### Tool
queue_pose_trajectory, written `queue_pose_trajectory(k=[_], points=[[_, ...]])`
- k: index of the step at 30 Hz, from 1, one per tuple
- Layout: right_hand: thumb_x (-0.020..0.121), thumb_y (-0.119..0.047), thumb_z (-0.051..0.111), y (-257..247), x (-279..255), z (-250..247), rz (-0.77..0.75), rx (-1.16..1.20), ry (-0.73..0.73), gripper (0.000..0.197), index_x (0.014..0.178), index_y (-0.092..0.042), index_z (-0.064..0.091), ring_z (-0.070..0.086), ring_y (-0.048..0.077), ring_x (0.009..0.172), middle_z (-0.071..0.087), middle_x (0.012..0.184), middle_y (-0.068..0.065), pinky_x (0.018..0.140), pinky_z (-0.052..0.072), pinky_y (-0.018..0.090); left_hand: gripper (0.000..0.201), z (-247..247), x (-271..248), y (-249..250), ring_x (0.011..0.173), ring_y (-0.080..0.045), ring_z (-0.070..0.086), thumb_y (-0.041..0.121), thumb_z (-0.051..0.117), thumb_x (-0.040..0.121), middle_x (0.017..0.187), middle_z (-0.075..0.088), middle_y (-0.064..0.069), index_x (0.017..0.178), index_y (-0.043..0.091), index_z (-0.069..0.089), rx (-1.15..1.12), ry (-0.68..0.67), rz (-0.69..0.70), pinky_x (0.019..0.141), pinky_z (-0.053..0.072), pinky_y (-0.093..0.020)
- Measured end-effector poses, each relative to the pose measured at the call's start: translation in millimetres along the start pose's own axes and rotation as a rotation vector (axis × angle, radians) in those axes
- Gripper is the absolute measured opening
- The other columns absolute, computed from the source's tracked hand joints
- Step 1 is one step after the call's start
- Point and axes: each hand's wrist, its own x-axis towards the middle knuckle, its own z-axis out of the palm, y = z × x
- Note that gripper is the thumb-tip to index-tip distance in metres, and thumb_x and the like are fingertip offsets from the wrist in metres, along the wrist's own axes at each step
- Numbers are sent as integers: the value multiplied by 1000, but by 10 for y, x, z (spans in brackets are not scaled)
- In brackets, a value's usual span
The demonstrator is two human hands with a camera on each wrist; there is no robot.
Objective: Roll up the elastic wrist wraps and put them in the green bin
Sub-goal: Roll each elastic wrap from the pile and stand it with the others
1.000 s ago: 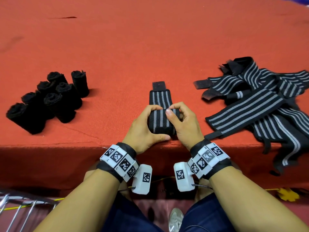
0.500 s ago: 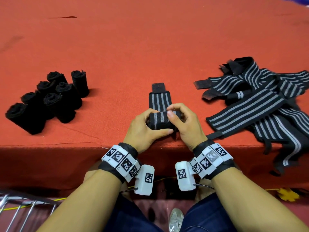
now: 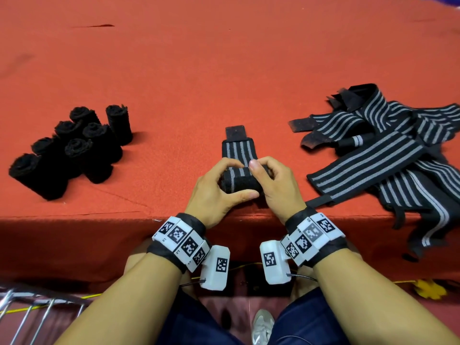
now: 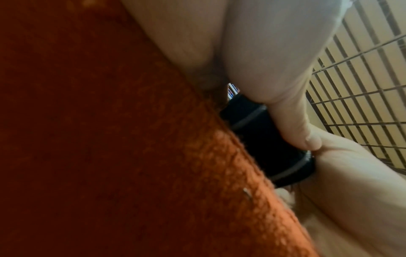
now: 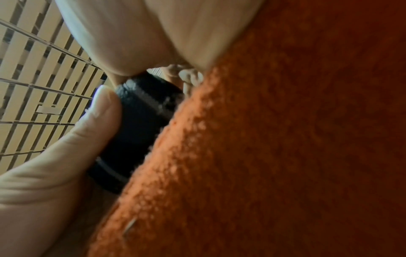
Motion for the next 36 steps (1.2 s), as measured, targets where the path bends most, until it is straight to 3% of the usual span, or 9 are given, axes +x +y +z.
queue_pose_trajectory(k=[3, 7, 10, 13, 16, 22, 26, 29, 36], points=[[88, -60, 53, -9, -16, -26, -23, -25, -29, 44, 103, -22, 68, 67, 13, 93, 71, 98, -4, 87, 53, 44, 43, -2, 24, -14, 75, -7, 65, 54, 83, 71, 83, 71, 11, 104, 33, 63, -55, 15, -50, 73, 54, -28], [90, -51, 57, 39, -10, -12, -42, 32, -33, 29, 109, -30, 64, 65, 13, 97, 68, 102, -15, 90, 52, 49, 31, 8, 59, -18, 71, 2, 62, 45, 80, 81, 80, 69, 20, 101, 33, 61, -34, 10, -96, 69, 46, -19], [91, -47, 57, 49, 5, -8, -44, 20, 1, 19, 100, -31, 66, 61, 5, 84, 66, 88, -20, 81, 51, 44, 38, 10, 57, -17, 76, -2, 64, 50, 79, 81, 86, 70, 14, 108, 34, 57, 13, -1, -108, 74, 51, -28], [92, -50, 57, 44, 13, 10, -32, 10, 41, 22, 93, -30, 66, 61, 7, 76, 67, 81, -10, 75, 52, 45, 55, -3, 32, -14, 90, -11, 65, 59, 80, 70, 102, 68, 9, 114, 40, 51, 44, -7, -46, 81, 53, -35], [94, -50, 56, 47, 29, 24, -13, 11, 82, 28, 90, -26, 68, 57, 8, 68, 66, 75, 1, 68, 50, 42, 72, -13, 18, -12, 102, -13, 62, 47, 91, 62, 112, 63, 10, 120, 40, 49, 78, -27, 29, 87, 51, -33], [92, -53, 56, 64, 58, 55, 31, 7, 146, 35, 87, -20, 67, 44, 6, 54, 51, 57, -11, 55, 38, 33, 69, -12, 22, -66, 97, -9, 60, 33, 95, 63, 107, 61, 13, 118, 32, 52, 133, -10, 69, 85, 51, -33], [90, -62, 49, 41, 42, 49, 15, -33, 124, 44, 81, -22, 64, 52, 8, 66, 58, 67, -11, 67, 46, 41, 63, 12, 30, -91, 84, -9, 60, 34, 94, 65, 93, 64, 12, 113, 31, 53, 123, 16, 29, 76, 49, -29], [88, -61, 50, 35, -1, 24, -17, -49, 77, 42, 90, -23, 68, 60, 8, 79, 67, 83, -7, 75, 49, 33, 58, 17, 34, -89, 78, -8, 59, 34, 92, 68, 87, 64, 10, 112, 30, 53, 103, 28, -16, 70, 47, -25], [90, -32, 63, 54, -10, -42, -41, 99, 2, 25, 111, -19, 68, 62, 4, 84, 69, 98, -6, 76, 51, 24, 56, 13, 40, -62, 80, 0, 63, 42, 89, 72, 90, 68, 13, 114, 30, 53, 108, 20, -70, 71, 49, -22]])
